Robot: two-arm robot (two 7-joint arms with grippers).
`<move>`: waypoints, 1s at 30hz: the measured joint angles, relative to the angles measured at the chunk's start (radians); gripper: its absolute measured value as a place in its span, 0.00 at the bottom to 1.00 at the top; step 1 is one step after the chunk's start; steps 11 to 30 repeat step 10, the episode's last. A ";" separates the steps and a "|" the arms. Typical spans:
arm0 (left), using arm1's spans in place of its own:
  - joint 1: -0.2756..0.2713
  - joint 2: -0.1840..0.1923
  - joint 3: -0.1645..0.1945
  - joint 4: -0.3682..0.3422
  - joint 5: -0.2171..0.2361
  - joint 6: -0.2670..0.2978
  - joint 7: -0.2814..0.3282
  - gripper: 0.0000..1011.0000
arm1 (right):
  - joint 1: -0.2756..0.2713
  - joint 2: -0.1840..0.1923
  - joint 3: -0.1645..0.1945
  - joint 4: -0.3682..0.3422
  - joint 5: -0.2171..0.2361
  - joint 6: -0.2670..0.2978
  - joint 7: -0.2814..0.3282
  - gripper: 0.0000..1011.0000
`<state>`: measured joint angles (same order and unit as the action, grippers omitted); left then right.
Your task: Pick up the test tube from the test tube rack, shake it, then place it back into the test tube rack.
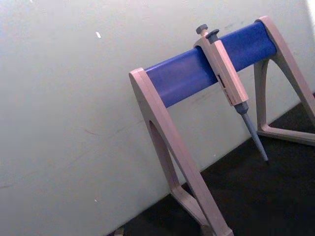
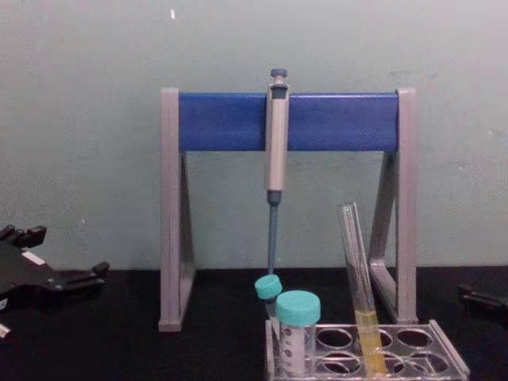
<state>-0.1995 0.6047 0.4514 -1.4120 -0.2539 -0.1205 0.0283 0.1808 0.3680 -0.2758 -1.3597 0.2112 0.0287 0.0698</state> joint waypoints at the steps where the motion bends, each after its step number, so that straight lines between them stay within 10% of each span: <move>1: 0.000 0.000 0.000 0.000 0.000 0.000 0.000 0.99 | 0.000 0.000 0.000 0.000 0.000 0.000 0.000 0.99; 30: 0.000 0.000 0.000 0.000 0.000 0.000 0.000 0.99 | 0.000 0.000 0.000 0.000 0.000 0.000 0.000 0.99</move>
